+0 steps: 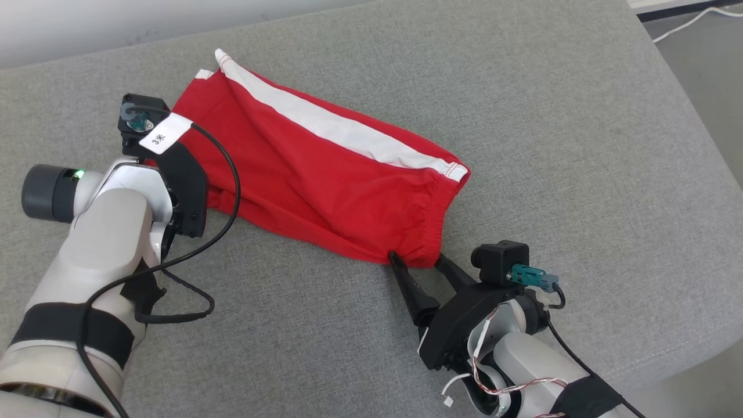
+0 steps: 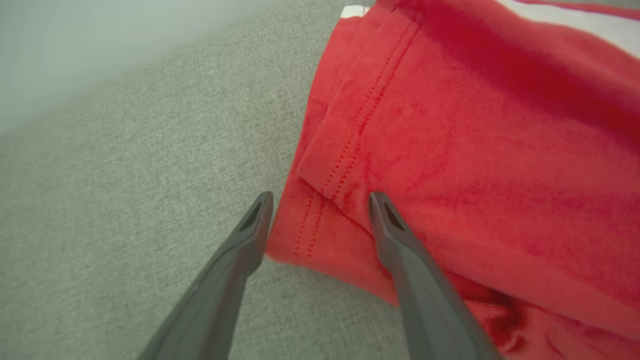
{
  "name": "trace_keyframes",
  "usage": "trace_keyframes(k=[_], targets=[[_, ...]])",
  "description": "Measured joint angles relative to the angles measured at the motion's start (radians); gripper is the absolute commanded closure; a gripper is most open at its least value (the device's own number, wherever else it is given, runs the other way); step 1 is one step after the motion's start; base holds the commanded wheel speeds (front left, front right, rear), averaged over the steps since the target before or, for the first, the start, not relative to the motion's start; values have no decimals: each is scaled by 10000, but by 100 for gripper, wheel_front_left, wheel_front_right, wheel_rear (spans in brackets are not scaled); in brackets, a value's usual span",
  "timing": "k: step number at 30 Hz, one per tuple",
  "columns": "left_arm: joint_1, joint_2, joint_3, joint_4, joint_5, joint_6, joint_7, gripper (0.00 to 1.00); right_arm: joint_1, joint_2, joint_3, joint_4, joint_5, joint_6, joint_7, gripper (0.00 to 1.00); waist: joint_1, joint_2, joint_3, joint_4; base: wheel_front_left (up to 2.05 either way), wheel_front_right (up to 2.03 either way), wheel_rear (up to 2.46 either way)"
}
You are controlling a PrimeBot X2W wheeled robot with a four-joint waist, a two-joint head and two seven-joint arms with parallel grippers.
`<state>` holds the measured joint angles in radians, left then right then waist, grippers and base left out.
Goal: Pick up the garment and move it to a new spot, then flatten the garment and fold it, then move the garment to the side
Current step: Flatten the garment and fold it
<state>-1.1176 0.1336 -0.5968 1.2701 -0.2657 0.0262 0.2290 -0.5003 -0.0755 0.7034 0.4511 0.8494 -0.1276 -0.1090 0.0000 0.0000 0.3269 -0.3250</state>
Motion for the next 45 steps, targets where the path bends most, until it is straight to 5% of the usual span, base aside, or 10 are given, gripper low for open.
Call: trace_keyframes(k=[3,7,8,9,10,18,29,45], targets=[[29,12,25,27,-75,-77,54,100,2,17,90,17,-75,0,100,0,-1,0,-55,2,0,0,0],[47,-44,50,52,-138,-184,142,100,11,40,148,23,-92,0,201,0,0,0,-77,-9,0,0,0],[49,-48,52,52,-153,-188,161,100,11,44,155,27,-109,0,215,56,0,0,-78,-10,0,0,0],[49,-46,52,52,-153,-196,169,100,11,44,153,27,-111,0,222,96,-1,0,-78,-10,0,0,0],[49,-44,56,52,-153,-236,169,100,11,46,153,27,-123,0,224,100,0,0,-78,-10,0,0,0],[42,-192,188,73,-270,-280,247,100,25,-73,-44,31,-201,0,295,100,0,0,-157,167,0,0,0],[606,-790,886,-15,-1271,-570,-341,100,278,-1404,-226,-263,-683,0,295,100,0,0,-540,851,0,0,0],[2926,-1089,1476,-713,-2506,-897,-1996,100,1447,-2970,-489,-715,-1661,0,627,100,-1,-1,-1681,2723,0,0,0]])
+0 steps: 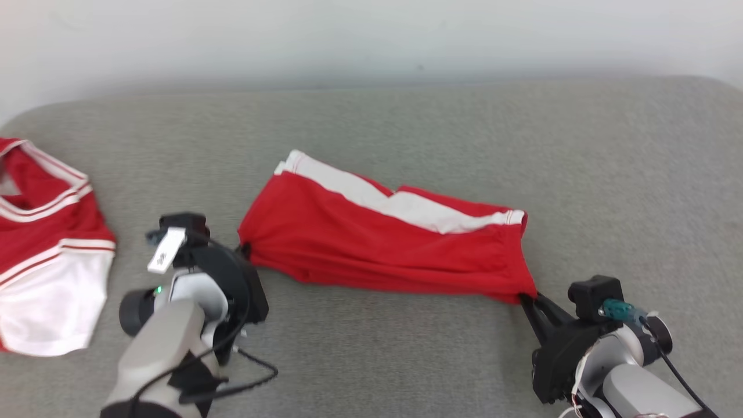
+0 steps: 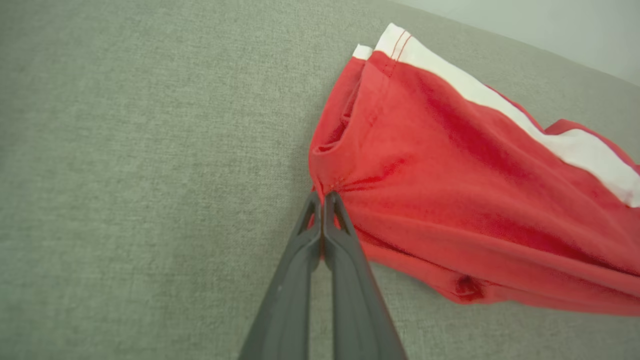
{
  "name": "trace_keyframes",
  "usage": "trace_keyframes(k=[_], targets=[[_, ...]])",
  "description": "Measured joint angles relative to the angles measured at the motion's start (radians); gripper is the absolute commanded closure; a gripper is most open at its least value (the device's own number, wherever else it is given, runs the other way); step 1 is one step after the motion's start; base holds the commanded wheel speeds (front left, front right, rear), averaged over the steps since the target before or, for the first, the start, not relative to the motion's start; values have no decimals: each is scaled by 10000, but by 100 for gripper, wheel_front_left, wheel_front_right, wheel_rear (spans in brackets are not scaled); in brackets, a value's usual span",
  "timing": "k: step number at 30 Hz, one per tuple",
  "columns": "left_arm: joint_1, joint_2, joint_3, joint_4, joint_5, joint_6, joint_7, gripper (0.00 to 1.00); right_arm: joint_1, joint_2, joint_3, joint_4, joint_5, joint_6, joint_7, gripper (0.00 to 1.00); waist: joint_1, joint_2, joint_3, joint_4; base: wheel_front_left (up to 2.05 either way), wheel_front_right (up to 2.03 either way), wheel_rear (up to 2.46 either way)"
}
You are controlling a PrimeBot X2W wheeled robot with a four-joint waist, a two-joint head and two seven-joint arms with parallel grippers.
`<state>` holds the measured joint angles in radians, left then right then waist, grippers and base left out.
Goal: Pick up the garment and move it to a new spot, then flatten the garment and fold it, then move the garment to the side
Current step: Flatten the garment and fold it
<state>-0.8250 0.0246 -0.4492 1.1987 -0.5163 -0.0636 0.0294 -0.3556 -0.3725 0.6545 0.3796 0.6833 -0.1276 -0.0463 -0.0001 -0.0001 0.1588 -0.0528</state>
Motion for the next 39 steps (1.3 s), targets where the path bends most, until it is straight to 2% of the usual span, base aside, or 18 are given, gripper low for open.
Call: trace_keyframes(k=[3,10,14,18,31,39], targets=[[618,27,-75,-420,-238,-84,-265,100,264,-58,-46,-153,-96,0,176,100,0,1,-226,316,0,0,0],[2590,71,-1308,-2665,-1618,-159,-541,100,940,27,-10,-1143,109,0,508,100,-1,1,-728,878,0,0,0],[3215,88,-1871,-3450,-1985,54,-694,100,1298,150,198,-1572,263,0,857,100,-1,1,-974,1078,0,0,0],[3771,107,-2077,-3879,-2075,387,-890,100,1700,50,-161,-1615,215,0,1026,100,0,1,-1195,1188,0,0,0],[5306,153,-2387,-5033,-2428,899,-991,100,2652,-92,-1854,-1559,-709,0,1540,100,0,1,-1539,1234,0,0,0],[5862,384,-2466,-5365,-2389,1183,-765,100,3126,56,-2360,-1551,-1304,0,2094,100,1,1,-1627,1221,0,0,0]])
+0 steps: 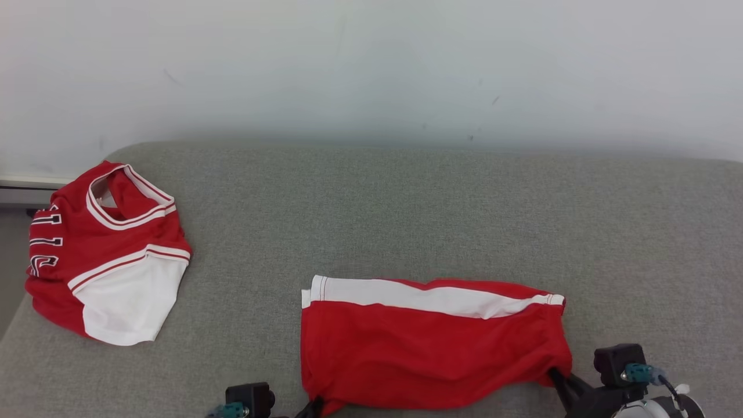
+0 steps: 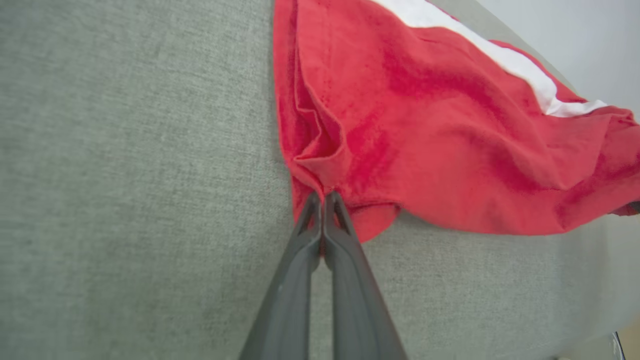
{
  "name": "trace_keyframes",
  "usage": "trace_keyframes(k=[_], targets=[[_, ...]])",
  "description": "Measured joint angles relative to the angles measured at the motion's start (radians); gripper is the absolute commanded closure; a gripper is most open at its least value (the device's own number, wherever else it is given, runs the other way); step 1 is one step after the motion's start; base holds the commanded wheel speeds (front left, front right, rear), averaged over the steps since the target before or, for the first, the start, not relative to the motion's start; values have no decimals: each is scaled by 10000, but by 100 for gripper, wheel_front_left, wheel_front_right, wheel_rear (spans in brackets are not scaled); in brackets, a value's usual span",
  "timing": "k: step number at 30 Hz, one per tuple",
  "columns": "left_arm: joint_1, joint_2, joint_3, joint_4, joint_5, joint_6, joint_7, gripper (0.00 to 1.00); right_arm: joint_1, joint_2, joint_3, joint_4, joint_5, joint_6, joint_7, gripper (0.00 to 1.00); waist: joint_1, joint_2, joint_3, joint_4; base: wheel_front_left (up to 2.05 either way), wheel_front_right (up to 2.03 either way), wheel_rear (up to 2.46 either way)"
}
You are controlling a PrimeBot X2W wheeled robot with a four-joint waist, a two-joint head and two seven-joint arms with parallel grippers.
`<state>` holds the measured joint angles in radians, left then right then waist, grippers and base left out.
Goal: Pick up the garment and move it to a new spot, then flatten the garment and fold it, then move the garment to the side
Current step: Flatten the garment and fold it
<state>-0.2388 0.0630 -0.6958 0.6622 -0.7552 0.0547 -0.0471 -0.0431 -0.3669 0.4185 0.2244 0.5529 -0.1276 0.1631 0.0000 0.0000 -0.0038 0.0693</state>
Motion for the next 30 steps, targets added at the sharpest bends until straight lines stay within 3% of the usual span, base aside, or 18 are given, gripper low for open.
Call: trace_keyframes(k=[3,4,5,6,7,17,30], targets=[[109,96,-29,-73,77,142,31,100,168,121,-142,17,-291,0,253,84,0,0,-8,13,0,0,0],[109,119,-25,-119,82,165,65,75,212,117,-176,40,-334,0,378,62,0,0,-10,19,0,0,0],[110,153,-33,-184,82,167,128,58,273,117,-236,40,-403,0,456,50,0,0,-10,28,0,0,0],[114,190,-54,-267,92,169,134,38,355,125,-324,35,-481,0,512,0,0,0,-11,38,0,0,0],[114,226,-81,-328,119,169,221,0,407,161,-437,58,-537,0,593,0,0,0,-10,46,0,0,0],[507,780,211,-940,349,506,130,0,621,493,-1287,-153,-1014,0,1057,0,0,0,-55,70,0,0,0],[980,1889,1218,-3365,704,508,-1914,0,2056,943,-2658,-796,-1429,0,970,0,0,0,-479,77,0,0,0]])
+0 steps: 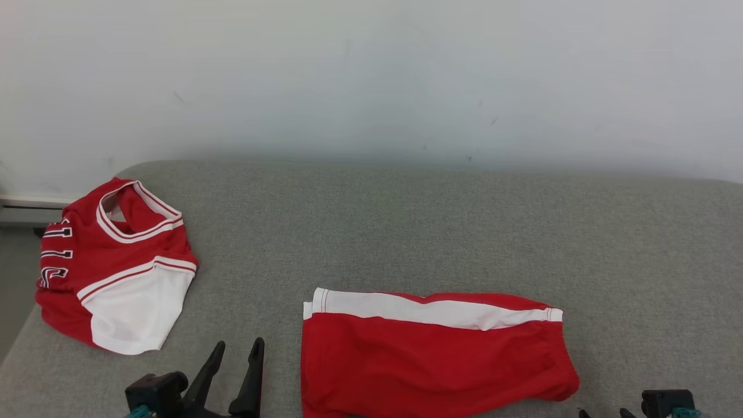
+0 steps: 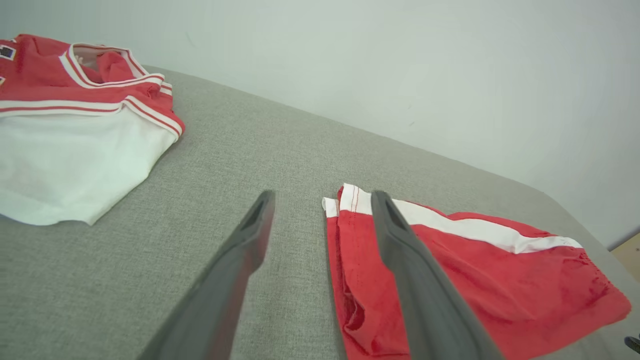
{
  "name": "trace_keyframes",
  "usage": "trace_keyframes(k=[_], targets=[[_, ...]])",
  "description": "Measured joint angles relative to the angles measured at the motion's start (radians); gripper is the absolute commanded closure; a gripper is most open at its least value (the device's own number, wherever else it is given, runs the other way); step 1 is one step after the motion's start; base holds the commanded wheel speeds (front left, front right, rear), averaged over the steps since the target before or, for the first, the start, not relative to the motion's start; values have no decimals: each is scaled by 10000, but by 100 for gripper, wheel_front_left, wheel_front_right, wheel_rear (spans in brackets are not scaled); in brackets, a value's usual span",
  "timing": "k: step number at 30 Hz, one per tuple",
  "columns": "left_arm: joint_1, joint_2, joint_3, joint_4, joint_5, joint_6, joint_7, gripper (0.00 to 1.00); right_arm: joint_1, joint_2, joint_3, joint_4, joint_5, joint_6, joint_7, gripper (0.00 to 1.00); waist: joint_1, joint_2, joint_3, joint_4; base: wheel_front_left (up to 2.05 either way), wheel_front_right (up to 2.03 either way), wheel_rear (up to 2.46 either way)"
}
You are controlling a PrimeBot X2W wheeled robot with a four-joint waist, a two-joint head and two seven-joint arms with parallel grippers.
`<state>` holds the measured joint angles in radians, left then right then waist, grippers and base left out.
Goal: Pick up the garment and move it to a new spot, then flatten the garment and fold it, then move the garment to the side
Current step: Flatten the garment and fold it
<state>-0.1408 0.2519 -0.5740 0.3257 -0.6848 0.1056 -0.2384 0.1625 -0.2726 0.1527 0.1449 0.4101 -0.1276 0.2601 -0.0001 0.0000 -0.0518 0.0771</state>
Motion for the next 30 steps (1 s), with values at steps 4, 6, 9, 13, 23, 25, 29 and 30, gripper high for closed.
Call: trace_keyframes(k=[4,6,9,13,23,25,29,30], targets=[[259,341,201,-731,380,10,-19,0,414,230,-474,-293,-171,0,-48,0,0,0,-90,-151,0,0,0],[387,454,328,-1053,533,50,-88,0,422,405,-821,-587,-265,0,-215,0,0,0,-133,-251,0,0,0],[397,591,387,-1532,976,88,-90,0,429,727,-1465,-1007,-265,0,-616,0,0,0,-203,-403,0,0,0],[560,656,545,-1958,1244,98,-105,0,431,863,-1597,-1492,-267,0,-1080,0,0,0,-289,-606,0,0,0],[1253,1005,1093,-1676,1455,184,290,0,336,1197,-1647,-2169,-261,0,-2094,0,0,0,-606,-923,0,0,0],[1355,995,1312,-1609,1415,184,376,0,322,1216,-1592,-2174,-259,4,-2178,0,0,0,-664,-923,0,0,0],[1441,876,1912,-1400,1417,186,506,0,203,1241,-1465,-2163,-257,98,-2266,0,0,0,-739,-869,0,0,0],[1492,826,2050,-1377,1434,186,516,0,104,1233,-1409,-2144,-257,138,-2266,0,0,0,-754,-850,0,0,0]])
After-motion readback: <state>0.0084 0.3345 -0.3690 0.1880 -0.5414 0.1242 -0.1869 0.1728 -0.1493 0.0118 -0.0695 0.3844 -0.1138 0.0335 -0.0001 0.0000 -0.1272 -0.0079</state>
